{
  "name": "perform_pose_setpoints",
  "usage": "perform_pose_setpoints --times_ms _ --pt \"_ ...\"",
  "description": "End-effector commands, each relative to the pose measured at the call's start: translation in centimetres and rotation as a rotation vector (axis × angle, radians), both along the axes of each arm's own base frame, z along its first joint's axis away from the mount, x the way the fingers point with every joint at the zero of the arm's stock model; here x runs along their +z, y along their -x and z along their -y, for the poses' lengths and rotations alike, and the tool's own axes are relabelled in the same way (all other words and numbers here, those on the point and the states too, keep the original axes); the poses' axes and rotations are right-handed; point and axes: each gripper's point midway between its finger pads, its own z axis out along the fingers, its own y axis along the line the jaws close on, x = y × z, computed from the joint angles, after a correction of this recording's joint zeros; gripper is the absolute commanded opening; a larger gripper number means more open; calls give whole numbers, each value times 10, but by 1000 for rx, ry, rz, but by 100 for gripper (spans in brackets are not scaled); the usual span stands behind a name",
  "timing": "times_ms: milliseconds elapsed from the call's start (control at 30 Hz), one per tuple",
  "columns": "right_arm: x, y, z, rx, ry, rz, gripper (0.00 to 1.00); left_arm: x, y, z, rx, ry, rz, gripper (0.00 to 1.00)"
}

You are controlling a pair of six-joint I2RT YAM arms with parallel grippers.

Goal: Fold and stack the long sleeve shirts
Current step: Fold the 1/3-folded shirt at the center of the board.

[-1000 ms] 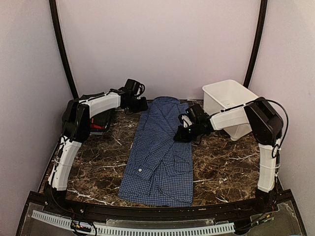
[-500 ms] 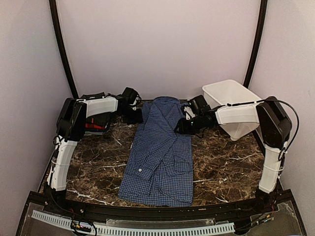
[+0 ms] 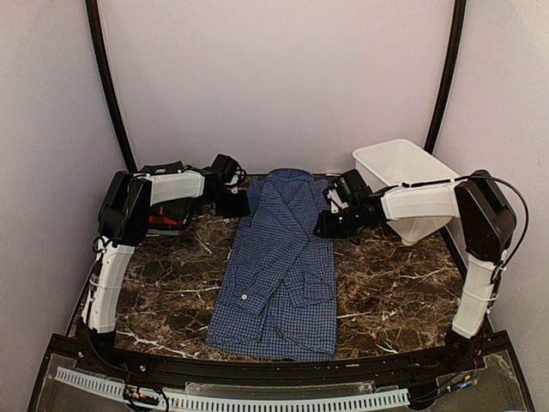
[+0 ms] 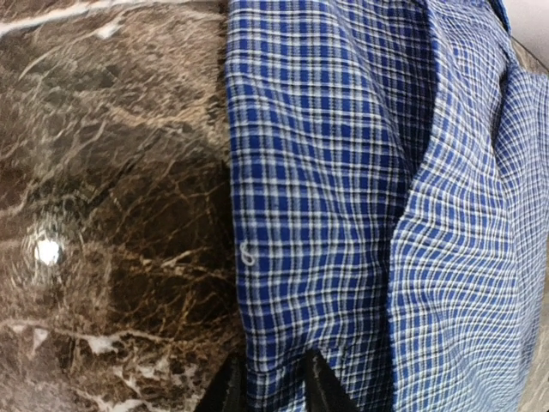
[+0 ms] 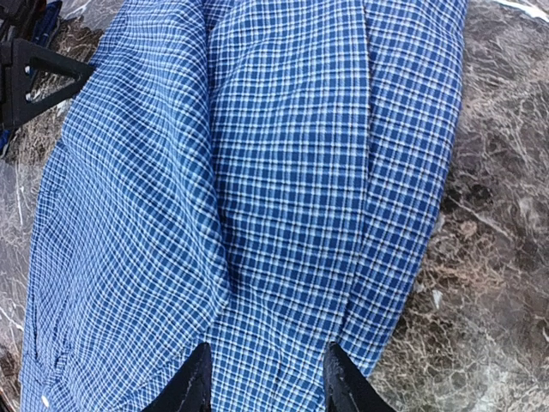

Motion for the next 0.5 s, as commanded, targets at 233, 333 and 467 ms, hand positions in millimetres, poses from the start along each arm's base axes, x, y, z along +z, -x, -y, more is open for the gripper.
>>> perform_pose_setpoints --times_ms 233,333,467 --pt "2 -1 6 -7 -2 33 41 1 -9 -46 185 -56 7 0" --pt "0 -1 4 3 -6 28 41 9 -10 -73 260 -62 29 0" --pt "0 -1 1 20 -16 28 41 5 -10 -99 307 -75 20 0"
